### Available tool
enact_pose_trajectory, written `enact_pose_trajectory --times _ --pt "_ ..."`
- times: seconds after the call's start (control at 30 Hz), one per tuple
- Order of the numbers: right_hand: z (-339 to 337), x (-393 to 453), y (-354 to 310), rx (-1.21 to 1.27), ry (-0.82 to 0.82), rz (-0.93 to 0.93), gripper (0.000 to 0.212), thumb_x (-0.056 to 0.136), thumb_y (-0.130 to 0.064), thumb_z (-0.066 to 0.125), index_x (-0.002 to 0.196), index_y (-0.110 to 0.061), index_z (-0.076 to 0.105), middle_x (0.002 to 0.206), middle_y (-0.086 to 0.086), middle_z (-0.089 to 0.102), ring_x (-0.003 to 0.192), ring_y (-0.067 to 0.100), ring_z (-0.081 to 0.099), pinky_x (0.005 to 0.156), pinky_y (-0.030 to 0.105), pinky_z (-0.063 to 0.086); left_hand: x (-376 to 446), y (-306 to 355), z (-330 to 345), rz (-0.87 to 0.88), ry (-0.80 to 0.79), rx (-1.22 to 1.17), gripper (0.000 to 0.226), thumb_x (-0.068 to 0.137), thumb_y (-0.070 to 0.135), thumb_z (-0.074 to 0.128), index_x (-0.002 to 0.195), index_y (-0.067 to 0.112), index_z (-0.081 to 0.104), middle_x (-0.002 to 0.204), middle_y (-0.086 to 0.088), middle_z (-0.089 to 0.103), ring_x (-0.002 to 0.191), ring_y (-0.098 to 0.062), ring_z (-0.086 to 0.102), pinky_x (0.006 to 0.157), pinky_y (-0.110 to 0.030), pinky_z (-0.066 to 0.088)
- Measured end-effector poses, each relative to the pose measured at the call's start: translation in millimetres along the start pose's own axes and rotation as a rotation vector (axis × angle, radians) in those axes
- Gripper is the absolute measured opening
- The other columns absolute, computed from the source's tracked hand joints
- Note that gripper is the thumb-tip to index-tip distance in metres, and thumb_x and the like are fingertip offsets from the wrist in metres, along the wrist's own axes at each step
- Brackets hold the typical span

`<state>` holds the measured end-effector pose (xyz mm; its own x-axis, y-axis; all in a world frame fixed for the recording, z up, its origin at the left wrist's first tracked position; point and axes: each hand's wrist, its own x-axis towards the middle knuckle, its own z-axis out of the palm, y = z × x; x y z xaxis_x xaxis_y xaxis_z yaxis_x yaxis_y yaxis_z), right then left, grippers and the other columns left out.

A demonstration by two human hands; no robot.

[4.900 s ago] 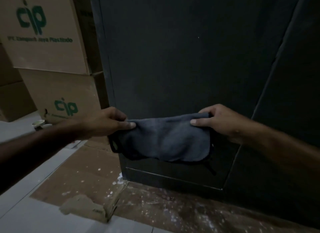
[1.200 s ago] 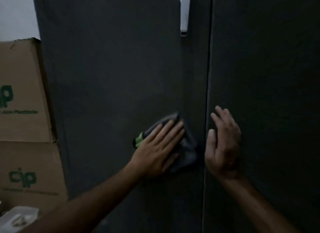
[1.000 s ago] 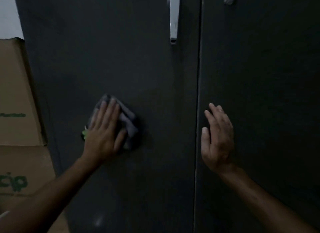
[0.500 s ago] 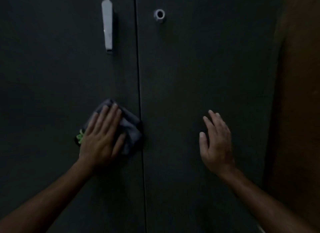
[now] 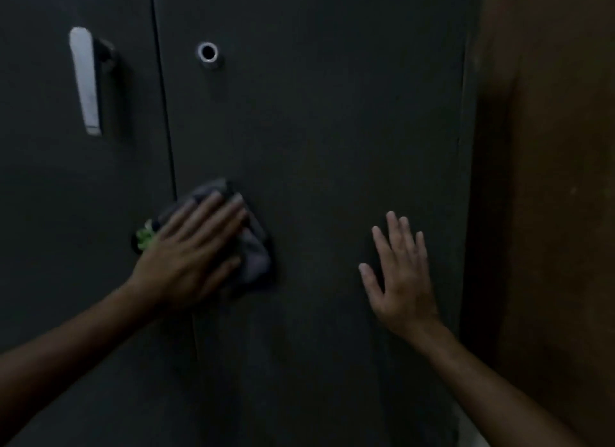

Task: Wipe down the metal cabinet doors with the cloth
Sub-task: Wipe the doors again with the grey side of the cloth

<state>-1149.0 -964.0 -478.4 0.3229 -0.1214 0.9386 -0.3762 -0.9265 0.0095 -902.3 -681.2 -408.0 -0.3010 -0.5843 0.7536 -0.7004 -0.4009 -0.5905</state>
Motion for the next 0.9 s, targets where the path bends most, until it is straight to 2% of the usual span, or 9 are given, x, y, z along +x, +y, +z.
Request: enact_pose_trajectory --times 0.13,0.23,0.33,0.4,0.5,0.57,0.63,0.73,0.9 --pt "-9 26 37 -0.040 0.063 0.232 0.071 0.102 -0.043 0.040 0.161 -0.009 0.022 0.171 0.016 0.005 0.159 0.032 0.001 0.126 0.058 0.009 133 15 -10 -0.303 0.137 0.017 0.073 0.108 0.047 0.039 0.167 0.008 0.019 0.176 -0.009 0.013 0.163 -0.034 0.009 0.132 -0.049 0.006" --pt "2 29 42 -0.036 0.081 0.219 0.071 0.103 -0.043 0.038 0.160 -0.003 0.022 0.170 0.022 0.005 0.158 0.038 0.001 0.125 0.061 0.008 176 76 9 -0.049 0.028 -0.081 0.075 0.105 0.043 0.049 0.165 0.006 0.024 0.175 -0.012 0.018 0.162 -0.034 0.011 0.132 -0.047 0.005" --pt "10 28 47 -0.041 0.127 0.203 0.070 0.104 -0.043 0.038 0.159 -0.002 0.023 0.168 0.025 0.009 0.157 0.042 0.006 0.125 0.063 0.009 110 106 19 0.354 -0.151 -0.060 0.074 0.103 0.043 0.054 0.164 0.008 0.032 0.173 -0.009 0.024 0.161 -0.028 0.019 0.131 -0.043 0.012" --pt "15 28 49 -0.057 0.145 0.191 0.070 0.105 -0.044 0.036 0.160 -0.002 0.021 0.168 0.025 0.009 0.156 0.043 0.007 0.125 0.063 0.009 64 82 11 0.428 -0.180 -0.046 0.071 0.104 0.046 0.051 0.164 0.012 0.032 0.174 -0.003 0.022 0.161 -0.022 0.019 0.129 -0.041 0.020" --pt "21 28 52 -0.054 0.157 0.176 0.072 0.105 -0.047 0.034 0.161 -0.004 0.018 0.169 0.024 0.007 0.156 0.043 0.008 0.124 0.064 0.009 82 16 -9 0.116 -0.096 0.008 0.075 0.105 0.050 0.044 0.167 0.016 0.020 0.176 -0.002 0.013 0.163 -0.025 0.011 0.131 -0.042 0.012" --pt "23 28 52 -0.058 0.164 0.170 0.073 0.104 -0.047 0.034 0.161 -0.005 0.017 0.169 0.024 0.007 0.156 0.043 0.009 0.124 0.065 0.010 147 -7 -24 -0.157 0.037 0.043 0.074 0.107 0.049 0.041 0.168 0.012 0.019 0.176 -0.005 0.012 0.163 -0.031 0.010 0.132 -0.046 0.010" --pt "22 28 51 -0.063 0.168 0.177 0.073 0.104 -0.046 0.035 0.161 -0.005 0.018 0.169 0.024 0.009 0.156 0.044 0.010 0.123 0.065 0.011 215 4 -25 -0.256 0.103 0.024 0.075 0.108 0.049 0.040 0.167 0.008 0.019 0.176 -0.009 0.013 0.163 -0.033 0.009 0.132 -0.048 0.007" --pt "19 29 47 -0.052 0.164 0.188 0.073 0.102 -0.043 0.040 0.161 -0.005 0.019 0.168 0.024 0.010 0.156 0.043 0.010 0.124 0.065 0.012 247 48 -6 -0.019 0.029 -0.030 0.076 0.106 0.048 0.043 0.166 0.006 0.021 0.175 -0.011 0.015 0.163 -0.034 0.009 0.132 -0.046 0.004" --pt "5 31 45 -0.006 0.126 0.180 0.071 0.099 -0.041 0.045 0.157 -0.002 0.028 0.169 0.023 0.011 0.156 0.042 0.010 0.122 0.066 0.015 138 45 2 0.316 -0.097 -0.063 0.075 0.107 0.048 0.046 0.167 0.013 0.020 0.176 -0.003 0.014 0.163 -0.026 0.012 0.132 -0.045 0.013"
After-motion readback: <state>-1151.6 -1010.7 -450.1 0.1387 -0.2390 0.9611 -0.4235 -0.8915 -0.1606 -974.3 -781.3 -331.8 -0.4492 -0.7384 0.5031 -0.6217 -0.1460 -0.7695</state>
